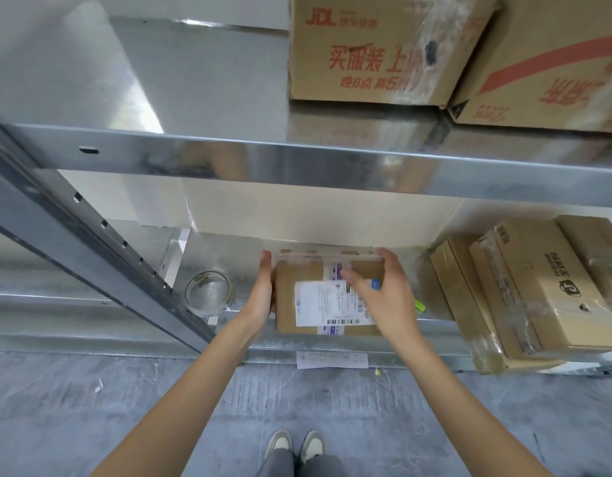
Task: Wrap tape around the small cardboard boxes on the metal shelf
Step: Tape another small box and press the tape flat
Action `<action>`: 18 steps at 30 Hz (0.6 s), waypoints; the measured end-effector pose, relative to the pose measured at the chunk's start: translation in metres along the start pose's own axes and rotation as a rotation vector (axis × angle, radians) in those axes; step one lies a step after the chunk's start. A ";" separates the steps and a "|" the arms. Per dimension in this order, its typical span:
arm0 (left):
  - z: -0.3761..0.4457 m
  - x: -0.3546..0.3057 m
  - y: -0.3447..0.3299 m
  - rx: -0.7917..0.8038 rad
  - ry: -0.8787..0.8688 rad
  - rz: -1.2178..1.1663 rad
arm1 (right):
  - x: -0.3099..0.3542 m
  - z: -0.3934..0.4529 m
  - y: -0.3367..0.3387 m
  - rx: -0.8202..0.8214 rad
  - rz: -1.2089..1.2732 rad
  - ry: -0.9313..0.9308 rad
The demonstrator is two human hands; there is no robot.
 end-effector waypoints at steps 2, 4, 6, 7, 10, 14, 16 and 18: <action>-0.003 0.002 -0.002 0.045 -0.006 0.049 | 0.001 0.018 -0.011 0.043 -0.002 -0.114; -0.002 0.008 0.003 0.049 -0.033 0.151 | 0.001 0.028 -0.033 0.156 -0.046 -0.188; 0.002 0.010 0.007 0.026 -0.071 0.199 | 0.001 0.029 -0.048 0.173 -0.116 -0.207; 0.003 0.010 0.008 0.009 -0.087 0.200 | 0.001 0.029 -0.050 0.127 -0.183 -0.199; 0.006 0.012 0.011 -0.055 -0.085 0.164 | 0.026 0.025 -0.051 -0.104 -0.632 0.045; 0.006 0.005 0.008 -0.034 -0.143 0.138 | 0.070 -0.006 -0.107 0.142 -0.738 0.507; 0.007 0.002 0.006 -0.032 -0.159 0.111 | 0.071 -0.015 -0.128 0.238 -0.774 0.517; 0.007 0.005 0.007 -0.049 -0.142 0.104 | 0.069 -0.018 -0.132 0.214 -0.827 0.512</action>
Point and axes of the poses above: each hand's wrist, its own z-axis towards the middle knuckle, its own y-axis out of the back of the hand, x = y × z, the point moved 9 cm from there along z, towards the middle knuckle, and after that the axes turned 15 degrees about -y, right-handed, at the moved point
